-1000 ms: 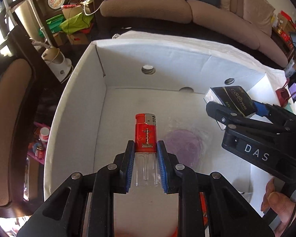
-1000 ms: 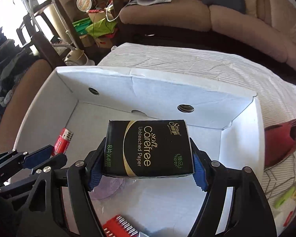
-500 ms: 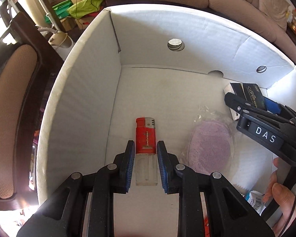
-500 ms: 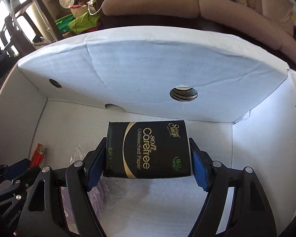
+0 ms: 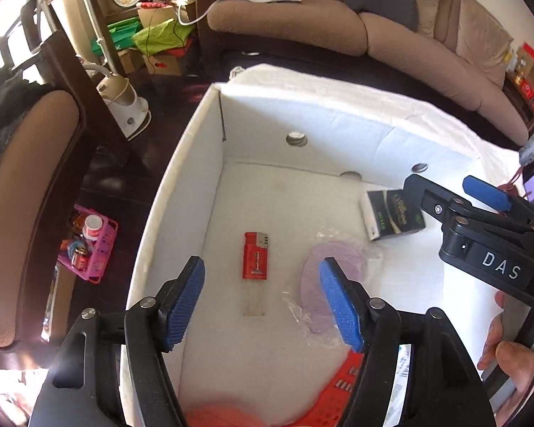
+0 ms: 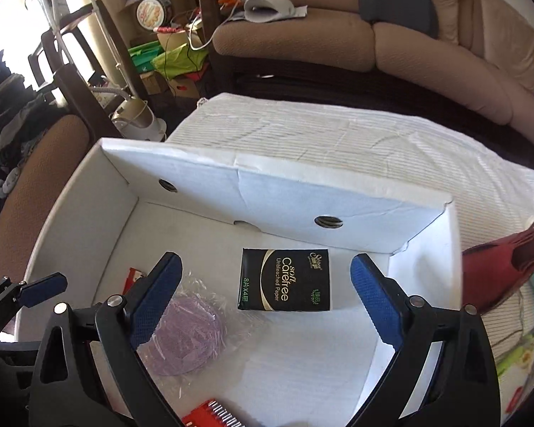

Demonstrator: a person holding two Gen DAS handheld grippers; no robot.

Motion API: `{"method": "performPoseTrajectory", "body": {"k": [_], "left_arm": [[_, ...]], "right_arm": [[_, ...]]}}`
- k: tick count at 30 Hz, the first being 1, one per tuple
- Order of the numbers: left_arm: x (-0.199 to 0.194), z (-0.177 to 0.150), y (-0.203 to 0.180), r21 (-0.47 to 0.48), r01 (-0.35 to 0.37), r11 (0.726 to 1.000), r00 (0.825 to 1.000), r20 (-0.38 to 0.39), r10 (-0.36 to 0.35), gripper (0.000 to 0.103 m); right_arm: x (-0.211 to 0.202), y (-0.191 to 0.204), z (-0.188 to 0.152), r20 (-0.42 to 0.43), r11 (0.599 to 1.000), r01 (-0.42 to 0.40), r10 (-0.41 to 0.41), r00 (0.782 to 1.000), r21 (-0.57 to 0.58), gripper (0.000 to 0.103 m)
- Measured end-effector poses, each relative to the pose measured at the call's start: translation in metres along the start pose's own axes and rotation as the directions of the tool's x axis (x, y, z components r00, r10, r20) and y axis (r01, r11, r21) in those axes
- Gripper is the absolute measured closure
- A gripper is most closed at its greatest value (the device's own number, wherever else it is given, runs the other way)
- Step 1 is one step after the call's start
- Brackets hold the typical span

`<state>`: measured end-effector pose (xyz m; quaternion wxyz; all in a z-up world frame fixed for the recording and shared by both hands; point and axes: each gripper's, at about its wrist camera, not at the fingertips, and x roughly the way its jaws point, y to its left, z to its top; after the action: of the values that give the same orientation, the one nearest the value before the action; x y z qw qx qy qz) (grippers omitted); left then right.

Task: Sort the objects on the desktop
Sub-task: 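Open the left tool to drop the lighter while the right tool releases the tissue pack, then withdraw both tools from the box back over the table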

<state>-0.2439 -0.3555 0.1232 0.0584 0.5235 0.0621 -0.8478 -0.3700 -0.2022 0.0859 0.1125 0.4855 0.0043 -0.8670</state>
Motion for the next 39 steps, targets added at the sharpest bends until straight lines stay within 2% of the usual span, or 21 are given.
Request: {"method": "performPoseTrajectory", "body": {"k": [1, 2, 3, 5, 6, 9, 15, 20, 28, 34, 39], "left_arm": [[-0.012, -0.001, 0.001, -0.009, 0.0, 1.0, 1.0, 0.02, 0.0, 0.032], [-0.025, -0.004, 0.001, -0.016, 0.005, 1.0, 0.999, 0.041, -0.004, 0.024], [-0.037, -0.006, 0.0, -0.017, 0.009, 1.0, 0.998, 0.06, -0.008, 0.013], [-0.06, -0.009, -0.002, -0.007, 0.024, 1.0, 0.995, 0.092, -0.023, 0.001], [-0.07, -0.008, -0.003, -0.002, 0.03, 1.0, 0.994, 0.101, -0.03, 0.0], [-0.096, -0.003, 0.001, 0.003, 0.027, 1.0, 0.991, 0.133, -0.027, 0.0], [-0.152, -0.02, -0.018, 0.01, 0.012, 1.0, 0.98, 0.201, -0.014, 0.0], [-0.197, -0.047, -0.037, -0.009, 0.033, 0.999, 0.969, 0.244, -0.03, 0.0], [-0.257, -0.092, -0.071, 0.026, 0.049, 0.998, 0.957, 0.285, -0.054, 0.0], [-0.296, -0.128, -0.113, 0.074, 0.068, 0.995, 0.941, 0.325, -0.088, 0.0], [-0.309, -0.152, -0.148, 0.108, 0.102, 0.989, 0.927, 0.349, -0.134, 0.0]], "right_arm": [[-0.014, -0.001, 0.002, 0.014, 1.0, -0.004, 0.004, 1.0, -0.003, 0.007], [-0.029, -0.002, 0.005, 0.027, 1.0, -0.01, 0.011, 1.0, -0.006, 0.006], [-0.044, -0.003, 0.009, 0.041, 1.0, -0.02, 0.021, 0.999, -0.011, 0.0], [-0.077, -0.006, 0.011, 0.067, 0.999, -0.027, 0.029, 0.997, -0.035, 0.0], [-0.091, -0.008, 0.011, 0.073, 0.999, -0.022, 0.025, 0.997, -0.049, 0.0], [-0.128, -0.019, 0.009, 0.083, 0.998, 0.011, -0.006, 0.997, -0.069, 0.0], [-0.2, -0.051, -0.019, 0.116, 1.0, -0.014, 0.016, 0.993, -0.021, 0.0], [-0.24, -0.068, -0.054, 0.129, 1.0, 0.008, -0.006, 0.992, -0.015, 0.0], [-0.321, -0.091, -0.106, 0.157, 0.999, 0.016, -0.009, 0.987, -0.041, 0.0], [-0.383, -0.127, -0.148, 0.18, 0.996, 0.061, -0.05, 0.982, -0.058, 0.0], [-0.414, -0.169, -0.182, 0.186, 0.999, 0.045, -0.039, 0.982, -0.029, 0.0]]}}
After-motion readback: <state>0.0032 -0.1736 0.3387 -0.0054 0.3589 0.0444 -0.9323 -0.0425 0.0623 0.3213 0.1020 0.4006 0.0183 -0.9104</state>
